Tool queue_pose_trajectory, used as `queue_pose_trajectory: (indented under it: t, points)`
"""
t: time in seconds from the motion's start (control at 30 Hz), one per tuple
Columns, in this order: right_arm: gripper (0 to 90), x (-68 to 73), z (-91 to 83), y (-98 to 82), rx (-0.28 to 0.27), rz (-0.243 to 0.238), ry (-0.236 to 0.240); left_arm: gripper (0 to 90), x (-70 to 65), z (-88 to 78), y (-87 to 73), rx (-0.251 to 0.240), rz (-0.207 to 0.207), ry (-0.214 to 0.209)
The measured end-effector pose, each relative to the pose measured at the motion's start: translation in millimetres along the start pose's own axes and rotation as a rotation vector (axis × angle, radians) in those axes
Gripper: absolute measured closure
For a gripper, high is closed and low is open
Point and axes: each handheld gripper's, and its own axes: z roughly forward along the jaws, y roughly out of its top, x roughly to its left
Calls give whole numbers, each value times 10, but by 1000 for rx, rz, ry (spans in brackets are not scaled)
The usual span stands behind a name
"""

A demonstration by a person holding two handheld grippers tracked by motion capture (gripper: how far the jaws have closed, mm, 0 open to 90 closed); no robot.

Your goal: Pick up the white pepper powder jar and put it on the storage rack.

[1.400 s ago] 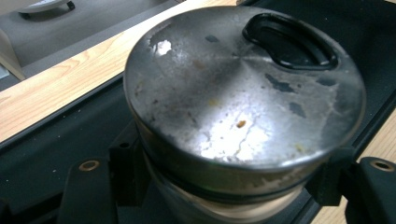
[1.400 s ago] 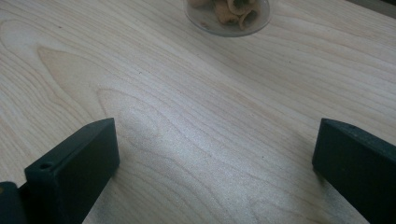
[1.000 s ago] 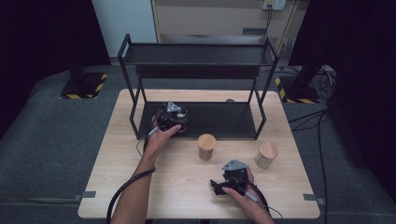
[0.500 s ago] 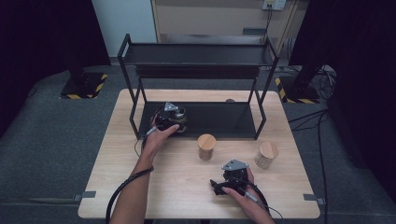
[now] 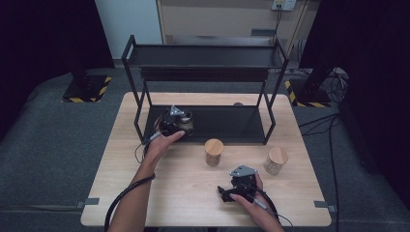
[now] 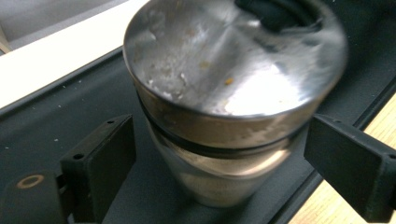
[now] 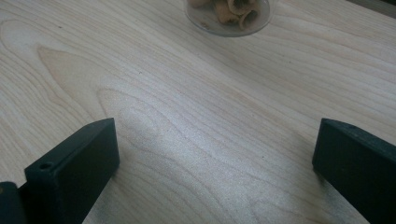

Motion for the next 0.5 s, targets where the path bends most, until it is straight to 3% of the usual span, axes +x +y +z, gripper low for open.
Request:
queue_pose_trajectory:
  t: [0.5]
  points:
    - [6, -1, 0, 0, 0, -1, 0, 56, -163, -305, -48, -17, 29, 41]
